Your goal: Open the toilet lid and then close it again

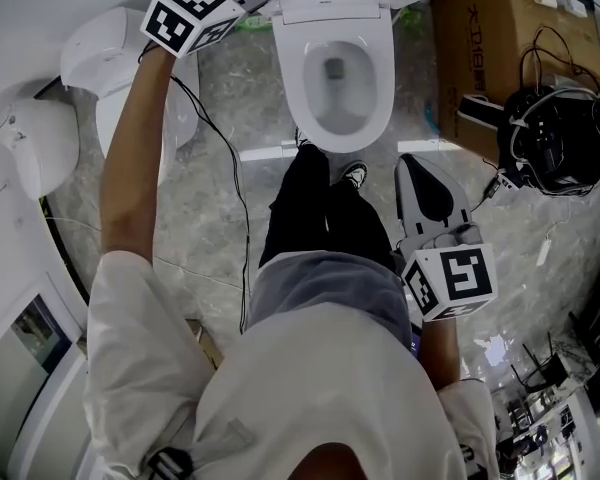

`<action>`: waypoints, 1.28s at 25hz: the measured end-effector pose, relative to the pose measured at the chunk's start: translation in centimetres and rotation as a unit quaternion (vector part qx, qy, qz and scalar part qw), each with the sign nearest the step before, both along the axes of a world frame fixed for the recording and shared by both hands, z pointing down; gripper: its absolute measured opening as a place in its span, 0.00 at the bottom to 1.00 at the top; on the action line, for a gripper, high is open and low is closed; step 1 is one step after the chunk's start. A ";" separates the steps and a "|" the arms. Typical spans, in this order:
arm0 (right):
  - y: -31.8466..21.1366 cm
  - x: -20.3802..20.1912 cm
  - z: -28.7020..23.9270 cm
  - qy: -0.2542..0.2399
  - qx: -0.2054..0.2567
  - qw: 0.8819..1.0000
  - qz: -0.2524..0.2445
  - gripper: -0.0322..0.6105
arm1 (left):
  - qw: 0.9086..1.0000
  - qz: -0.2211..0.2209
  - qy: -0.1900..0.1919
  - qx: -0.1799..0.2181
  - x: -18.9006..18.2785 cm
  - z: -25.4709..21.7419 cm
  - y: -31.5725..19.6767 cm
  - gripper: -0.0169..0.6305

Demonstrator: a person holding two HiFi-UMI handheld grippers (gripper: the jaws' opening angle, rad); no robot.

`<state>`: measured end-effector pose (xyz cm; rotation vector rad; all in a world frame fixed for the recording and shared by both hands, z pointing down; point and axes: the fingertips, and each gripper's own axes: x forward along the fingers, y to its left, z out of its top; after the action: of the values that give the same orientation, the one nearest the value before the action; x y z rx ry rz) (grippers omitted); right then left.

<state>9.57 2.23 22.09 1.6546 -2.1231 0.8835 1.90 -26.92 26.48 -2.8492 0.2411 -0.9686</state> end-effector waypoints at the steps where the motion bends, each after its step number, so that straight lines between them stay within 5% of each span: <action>1: 0.2 0.0 0.0 0.000 0.000 1.000 0.000 0.07 | 1.000 0.000 -0.002 0.002 -0.1 0.1 0.3 0.31; 32: 6.4 0.2 0.9 -0.001 0.002 0.999 -0.034 0.07 | 0.998 0.005 -0.058 0.032 -1.3 3.5 9.3 0.31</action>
<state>9.79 8.67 23.02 1.5737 -2.1705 0.8603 0.60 -17.65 29.95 -2.7218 0.2413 -1.0998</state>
